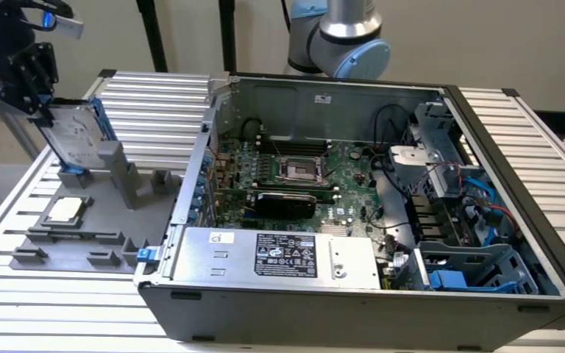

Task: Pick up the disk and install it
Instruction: 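Pick up the disk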

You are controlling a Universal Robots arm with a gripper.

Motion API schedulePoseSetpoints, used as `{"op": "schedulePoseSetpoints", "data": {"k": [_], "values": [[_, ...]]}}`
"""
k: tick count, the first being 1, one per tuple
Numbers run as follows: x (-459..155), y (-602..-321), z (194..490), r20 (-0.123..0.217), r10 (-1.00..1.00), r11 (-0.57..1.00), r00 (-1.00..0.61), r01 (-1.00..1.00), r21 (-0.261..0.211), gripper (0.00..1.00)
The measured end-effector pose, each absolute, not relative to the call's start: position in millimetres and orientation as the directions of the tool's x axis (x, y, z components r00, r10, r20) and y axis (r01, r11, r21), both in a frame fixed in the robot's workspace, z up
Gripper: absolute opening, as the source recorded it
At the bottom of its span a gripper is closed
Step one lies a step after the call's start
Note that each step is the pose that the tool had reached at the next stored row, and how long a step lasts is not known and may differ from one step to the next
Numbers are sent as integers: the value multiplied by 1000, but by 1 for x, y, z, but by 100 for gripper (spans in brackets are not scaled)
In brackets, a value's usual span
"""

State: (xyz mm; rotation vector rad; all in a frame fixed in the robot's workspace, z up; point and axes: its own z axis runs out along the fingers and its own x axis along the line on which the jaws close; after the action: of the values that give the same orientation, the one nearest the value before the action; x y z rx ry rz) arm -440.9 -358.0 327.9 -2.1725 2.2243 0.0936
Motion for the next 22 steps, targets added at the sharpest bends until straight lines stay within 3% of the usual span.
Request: {"op": "schedulePoseSetpoints", "data": {"k": [22], "values": [[-401, -358, 428, -66, -998, 11, -12, -1000, 22, 33]]}}
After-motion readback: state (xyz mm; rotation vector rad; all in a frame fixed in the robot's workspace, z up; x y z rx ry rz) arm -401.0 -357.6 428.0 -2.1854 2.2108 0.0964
